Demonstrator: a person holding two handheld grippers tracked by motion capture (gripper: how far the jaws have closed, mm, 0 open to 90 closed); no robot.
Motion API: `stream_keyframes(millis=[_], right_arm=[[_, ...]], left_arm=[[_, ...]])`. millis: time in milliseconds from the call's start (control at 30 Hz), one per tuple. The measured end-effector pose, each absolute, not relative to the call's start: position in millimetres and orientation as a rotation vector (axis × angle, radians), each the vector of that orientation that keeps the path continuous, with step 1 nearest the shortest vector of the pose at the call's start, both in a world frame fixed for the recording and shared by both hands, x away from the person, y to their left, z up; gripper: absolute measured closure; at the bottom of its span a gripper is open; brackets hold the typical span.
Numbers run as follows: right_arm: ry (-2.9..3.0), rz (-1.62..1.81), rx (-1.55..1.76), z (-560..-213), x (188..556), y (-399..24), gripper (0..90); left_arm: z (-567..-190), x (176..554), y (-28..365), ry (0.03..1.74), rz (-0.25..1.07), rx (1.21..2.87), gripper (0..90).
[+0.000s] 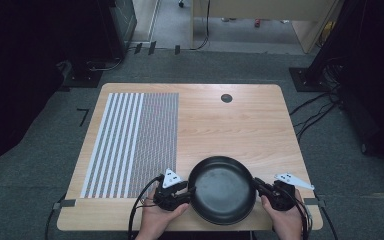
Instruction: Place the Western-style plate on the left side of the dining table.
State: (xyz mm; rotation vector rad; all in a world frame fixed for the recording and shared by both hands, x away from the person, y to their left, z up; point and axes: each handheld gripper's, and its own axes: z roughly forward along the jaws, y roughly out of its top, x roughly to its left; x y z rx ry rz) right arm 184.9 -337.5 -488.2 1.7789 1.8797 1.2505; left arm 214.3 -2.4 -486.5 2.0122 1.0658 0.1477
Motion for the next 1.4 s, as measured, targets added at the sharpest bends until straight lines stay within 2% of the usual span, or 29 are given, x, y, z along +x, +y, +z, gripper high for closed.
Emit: stream_keyframes(millis=[133, 700, 933, 1167, 1400], right_arm=[[1.877, 1.257, 1.787, -488.8, 185.0, -338.1, 83.0], [1.828, 1.346, 1.831, -495.4, 186.4, -335.0, 84.0], [1.840, 1.463, 1.880, -502.4, 188.9, -336.1, 83.8], [1.868, 1.493, 1.869, -504.4, 188.9, -327.9, 83.6], [1.874, 1.512, 1.868, -506.5, 189.7, -325.2, 83.2]], left_arm=[[-486.4, 216.0, 0.2, 1.069, 0.120, 2.005, 62.9], [-486.9, 222.2, 7.3, 1.087, 0.002, 1.988, 61.0], [-481.6, 226.1, 16.7, 1.098, -0.006, 1.973, 62.3], [-471.9, 229.8, 30.0, 1.095, -0.029, 1.959, 67.9], [-468.4, 229.4, 32.3, 1.097, -0.023, 1.979, 67.5]])
